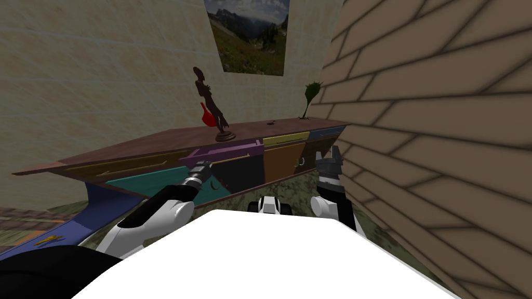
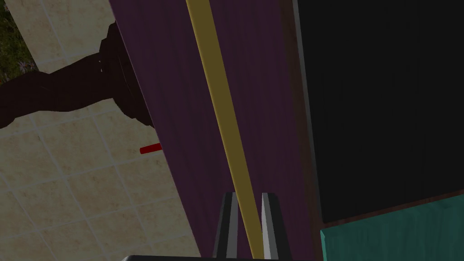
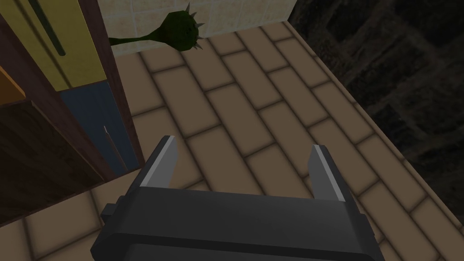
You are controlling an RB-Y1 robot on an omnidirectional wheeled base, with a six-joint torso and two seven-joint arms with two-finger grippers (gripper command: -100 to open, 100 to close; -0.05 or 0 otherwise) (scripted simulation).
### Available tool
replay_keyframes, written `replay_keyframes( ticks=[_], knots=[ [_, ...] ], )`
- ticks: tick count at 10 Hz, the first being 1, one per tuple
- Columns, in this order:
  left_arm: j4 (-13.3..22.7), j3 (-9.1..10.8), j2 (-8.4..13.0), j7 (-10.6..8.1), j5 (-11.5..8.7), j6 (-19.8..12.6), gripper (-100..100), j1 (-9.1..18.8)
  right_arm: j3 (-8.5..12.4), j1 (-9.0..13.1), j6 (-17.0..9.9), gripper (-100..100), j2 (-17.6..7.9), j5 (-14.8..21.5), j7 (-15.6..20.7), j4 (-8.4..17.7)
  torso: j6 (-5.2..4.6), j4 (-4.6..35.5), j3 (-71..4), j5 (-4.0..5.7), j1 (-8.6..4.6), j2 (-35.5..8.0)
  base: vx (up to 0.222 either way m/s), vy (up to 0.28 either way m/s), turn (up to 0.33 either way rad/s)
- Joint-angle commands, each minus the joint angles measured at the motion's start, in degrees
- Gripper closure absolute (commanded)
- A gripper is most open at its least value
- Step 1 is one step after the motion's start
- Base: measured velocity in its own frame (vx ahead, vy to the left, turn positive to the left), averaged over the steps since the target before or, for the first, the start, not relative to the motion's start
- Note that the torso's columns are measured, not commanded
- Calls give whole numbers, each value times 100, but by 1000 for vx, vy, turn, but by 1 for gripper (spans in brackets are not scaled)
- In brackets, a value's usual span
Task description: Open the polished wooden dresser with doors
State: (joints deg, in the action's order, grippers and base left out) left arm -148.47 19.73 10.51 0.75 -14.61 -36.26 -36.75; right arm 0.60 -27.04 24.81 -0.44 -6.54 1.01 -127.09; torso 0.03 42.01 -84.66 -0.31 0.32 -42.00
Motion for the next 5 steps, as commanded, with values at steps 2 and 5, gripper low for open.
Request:
replay_keyframes(
  ticks=[2, 5],
  knots=[
    [-33, 309, 242, -126, -239, -235, -100, 98, 1, -2, 0, 0, -1, 0, 0, 0, -2, 12, -21, 23, -9, 19, -18, -33, -20],
    [-73, 783, 607, -314, -590, -578, -100, 261, 1, -2, 1, 0, -1, 0, 0, -1, -2, 29, 12, 34, -38, -32, -1, -44, -25]
  ],
)
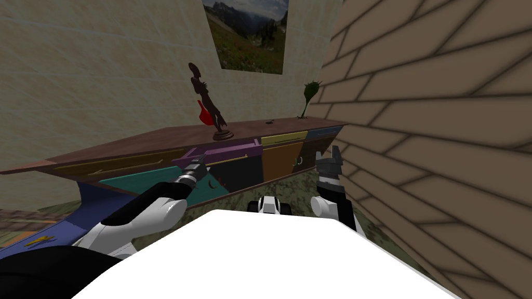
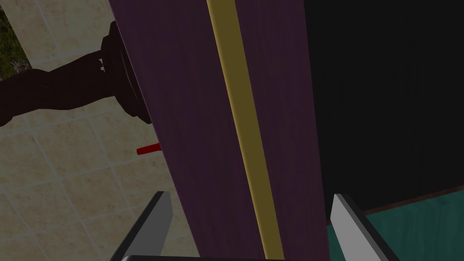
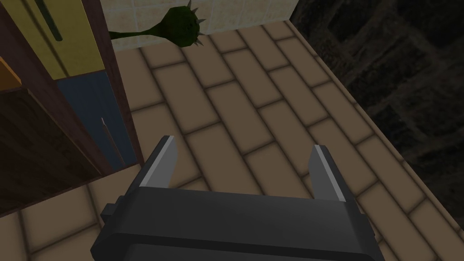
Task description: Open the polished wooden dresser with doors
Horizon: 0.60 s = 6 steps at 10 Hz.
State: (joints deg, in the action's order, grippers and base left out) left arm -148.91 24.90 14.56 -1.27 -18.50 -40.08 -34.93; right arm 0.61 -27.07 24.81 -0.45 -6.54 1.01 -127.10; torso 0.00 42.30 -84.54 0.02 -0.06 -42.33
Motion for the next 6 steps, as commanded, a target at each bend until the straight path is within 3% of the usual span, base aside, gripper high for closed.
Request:
replay_keyframes(
  ticks=[1, 5, 6],
  knots=[
    [-41, 425, 325, -174, -319, -310, -100, 133, 0, 0, 0, 0, 0, 0, 0, 0, 0, 2, 4, -1, 2, -5, -8, -50, -21],
    [-94, 1057, 812, -425, -787, -767, -100, 350, 0, 0, 0, 0, 0, 0, 0, 0, 0, -2, -4, -2, 7, 5, -10, -48, -23],
    [-49, 936, 736, -382, -709, -707, -100, 326, 0, 0, 0, 0, 0, 0, 0, 0, 1, 12, -4, 17, -5, -4, -2, -18, -2]
  ],
)
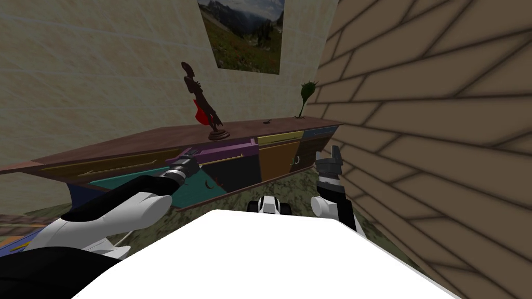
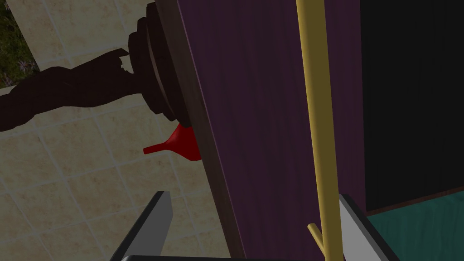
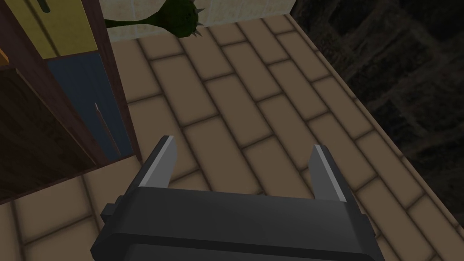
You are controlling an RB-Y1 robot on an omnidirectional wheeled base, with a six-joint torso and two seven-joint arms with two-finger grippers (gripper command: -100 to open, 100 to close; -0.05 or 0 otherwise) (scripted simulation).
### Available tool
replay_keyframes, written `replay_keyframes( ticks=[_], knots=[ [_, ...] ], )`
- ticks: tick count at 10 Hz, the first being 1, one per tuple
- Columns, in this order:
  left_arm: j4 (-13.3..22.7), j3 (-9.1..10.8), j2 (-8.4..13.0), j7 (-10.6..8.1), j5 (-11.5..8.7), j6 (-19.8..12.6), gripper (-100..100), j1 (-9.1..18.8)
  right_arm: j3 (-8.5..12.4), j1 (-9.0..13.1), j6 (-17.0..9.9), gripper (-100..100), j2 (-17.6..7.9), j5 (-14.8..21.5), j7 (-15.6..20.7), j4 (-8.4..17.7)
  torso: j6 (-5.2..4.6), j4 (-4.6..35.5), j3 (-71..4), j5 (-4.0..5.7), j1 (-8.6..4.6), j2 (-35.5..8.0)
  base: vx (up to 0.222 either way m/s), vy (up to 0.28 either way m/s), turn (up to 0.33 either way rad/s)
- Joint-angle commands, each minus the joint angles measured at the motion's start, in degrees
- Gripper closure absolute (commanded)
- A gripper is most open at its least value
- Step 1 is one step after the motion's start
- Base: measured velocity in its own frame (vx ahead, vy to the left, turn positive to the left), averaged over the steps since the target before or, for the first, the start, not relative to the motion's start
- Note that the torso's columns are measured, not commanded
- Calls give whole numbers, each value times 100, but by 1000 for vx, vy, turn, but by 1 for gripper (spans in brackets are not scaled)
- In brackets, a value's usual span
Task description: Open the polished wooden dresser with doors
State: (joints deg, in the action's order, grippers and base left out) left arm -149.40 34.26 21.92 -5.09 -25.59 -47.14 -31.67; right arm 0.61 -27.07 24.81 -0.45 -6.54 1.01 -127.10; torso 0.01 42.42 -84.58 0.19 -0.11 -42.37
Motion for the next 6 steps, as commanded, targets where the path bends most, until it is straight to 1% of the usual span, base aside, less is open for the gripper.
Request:
replay_keyframes(
  ticks=[1, 6],
  knots=[
    [4, 17, 12, -15, -12, -34, 0, 6, 0, 0, 0, 0, 0, 0, 0, 0, 0, -3, 5, -5, 0, -2, 0, 0, 0],
    [20, 7, 5, -15, -12, -46, 0, -5, 0, 0, 0, 0, 0, 0, 0, 0, -1, -11, 3, -16, 7, 5, 0, 0, 0]
  ],
)
